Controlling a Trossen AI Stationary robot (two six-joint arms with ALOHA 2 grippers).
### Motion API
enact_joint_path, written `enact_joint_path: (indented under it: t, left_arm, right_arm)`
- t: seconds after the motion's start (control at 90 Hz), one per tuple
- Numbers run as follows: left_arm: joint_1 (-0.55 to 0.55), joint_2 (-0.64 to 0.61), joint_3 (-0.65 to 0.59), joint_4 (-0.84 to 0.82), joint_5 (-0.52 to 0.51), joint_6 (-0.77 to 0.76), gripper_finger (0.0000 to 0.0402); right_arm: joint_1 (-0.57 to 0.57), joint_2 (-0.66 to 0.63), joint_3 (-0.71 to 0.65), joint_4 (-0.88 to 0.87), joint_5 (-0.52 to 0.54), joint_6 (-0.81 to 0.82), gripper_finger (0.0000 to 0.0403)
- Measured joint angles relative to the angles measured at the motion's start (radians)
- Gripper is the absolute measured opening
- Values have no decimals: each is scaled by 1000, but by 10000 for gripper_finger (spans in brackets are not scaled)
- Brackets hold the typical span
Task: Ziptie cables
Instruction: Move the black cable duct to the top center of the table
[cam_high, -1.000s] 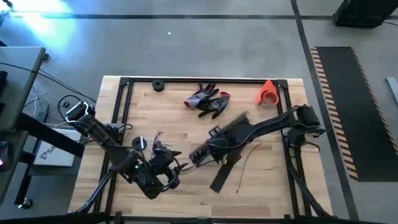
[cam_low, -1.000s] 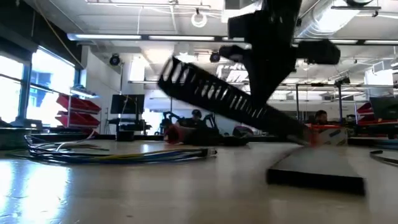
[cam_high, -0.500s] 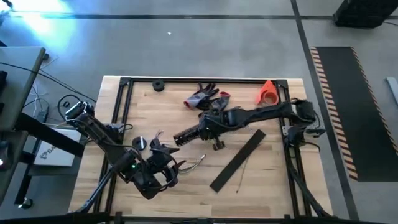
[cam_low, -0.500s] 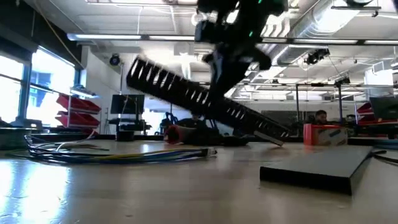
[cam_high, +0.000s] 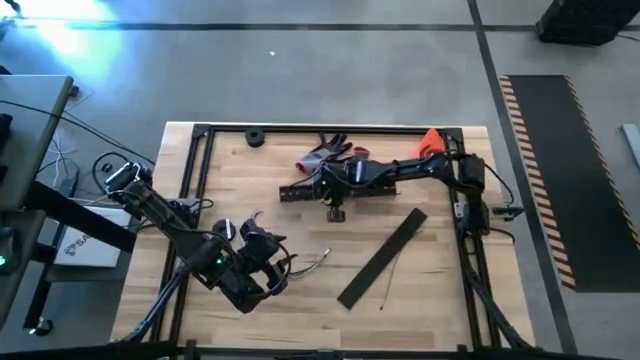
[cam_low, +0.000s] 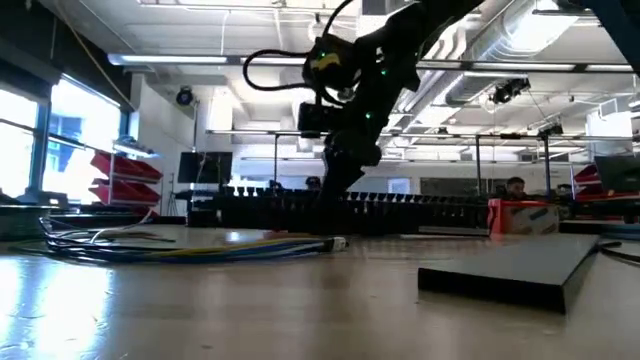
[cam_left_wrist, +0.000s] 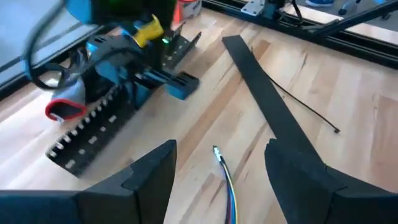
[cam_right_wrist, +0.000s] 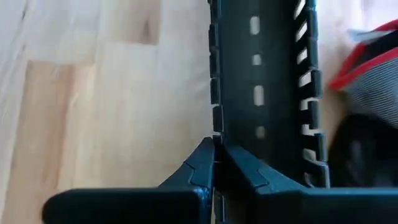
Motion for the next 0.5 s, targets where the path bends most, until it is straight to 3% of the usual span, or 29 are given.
enact_joint_path:
  t: [0.278, 0.5]
  left_arm:
    - [-19, 0, 0, -1, 8, -10, 225]
    - [-48, 0, 0, -26, 3, -69, 225]
  right_arm:
    - [-21, -98, 0, -31, 12, -7, 165]
    - [105, -307, -115, -97, -139, -34, 184]
